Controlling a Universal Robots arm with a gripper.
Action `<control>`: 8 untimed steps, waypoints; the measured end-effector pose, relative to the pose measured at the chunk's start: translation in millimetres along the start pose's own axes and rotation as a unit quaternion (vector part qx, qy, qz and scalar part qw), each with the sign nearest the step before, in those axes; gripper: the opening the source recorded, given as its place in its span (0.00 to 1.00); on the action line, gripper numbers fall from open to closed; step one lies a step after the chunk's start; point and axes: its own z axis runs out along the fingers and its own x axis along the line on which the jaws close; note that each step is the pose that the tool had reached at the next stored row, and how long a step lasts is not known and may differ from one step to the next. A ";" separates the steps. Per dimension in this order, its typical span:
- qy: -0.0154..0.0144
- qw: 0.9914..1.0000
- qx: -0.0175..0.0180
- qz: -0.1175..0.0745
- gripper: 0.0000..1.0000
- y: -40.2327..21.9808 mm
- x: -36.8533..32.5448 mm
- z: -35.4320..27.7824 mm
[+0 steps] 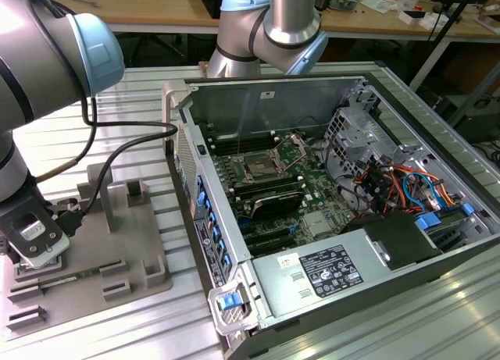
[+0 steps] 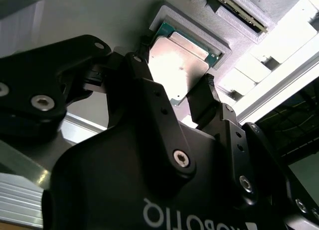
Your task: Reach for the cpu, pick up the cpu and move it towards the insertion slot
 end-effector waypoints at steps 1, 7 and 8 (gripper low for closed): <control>0.000 1.000 0.000 0.000 0.55 0.0 0.0 -0.1; 0.000 1.000 0.000 0.000 0.55 0.0 0.0 -0.3; 0.000 1.000 0.000 0.000 0.55 0.0 0.1 -1.0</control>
